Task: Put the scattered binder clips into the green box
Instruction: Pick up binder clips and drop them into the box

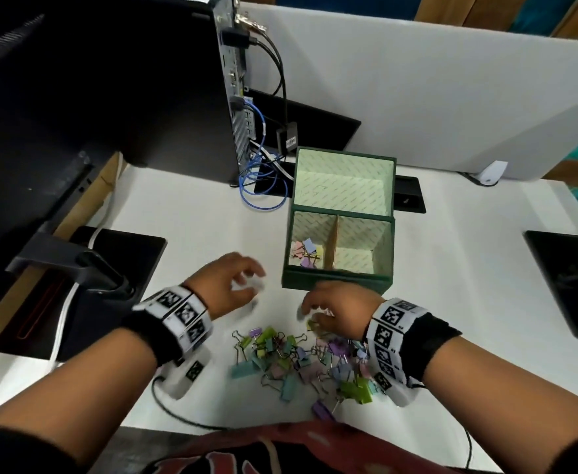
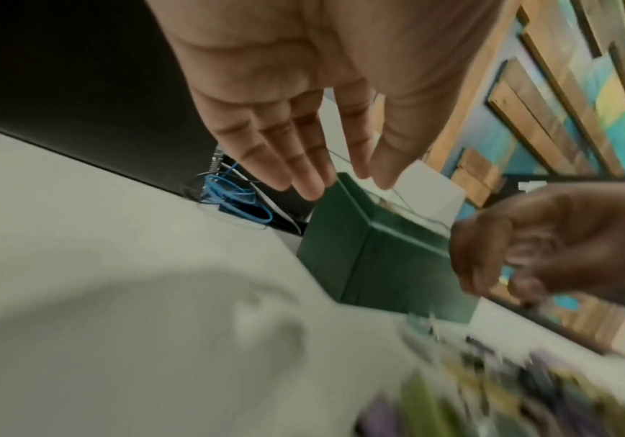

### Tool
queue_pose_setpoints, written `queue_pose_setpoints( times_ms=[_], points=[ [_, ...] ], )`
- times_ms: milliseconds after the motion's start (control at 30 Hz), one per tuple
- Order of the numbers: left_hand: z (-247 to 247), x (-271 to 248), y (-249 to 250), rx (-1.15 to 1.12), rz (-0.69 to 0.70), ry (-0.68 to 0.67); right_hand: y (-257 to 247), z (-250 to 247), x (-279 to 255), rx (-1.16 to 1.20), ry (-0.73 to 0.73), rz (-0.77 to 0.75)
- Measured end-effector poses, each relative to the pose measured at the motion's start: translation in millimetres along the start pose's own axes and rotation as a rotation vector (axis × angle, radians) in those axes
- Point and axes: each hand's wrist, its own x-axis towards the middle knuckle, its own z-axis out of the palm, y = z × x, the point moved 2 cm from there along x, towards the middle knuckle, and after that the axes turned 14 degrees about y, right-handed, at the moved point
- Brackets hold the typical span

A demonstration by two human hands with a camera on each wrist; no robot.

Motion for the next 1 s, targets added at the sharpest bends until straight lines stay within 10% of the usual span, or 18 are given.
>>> queue_pose_setpoints(
  times_ms=[367, 1000],
  points=[
    [22, -80, -41, 0.277, 0.019, -0.459, -41, 52, 44, -0.256, -0.259, -0.370],
    [41, -64, -26, 0.390, 0.259, -0.536, 6, 31, 34, -0.286, -0.048, 0.031]
  ],
)
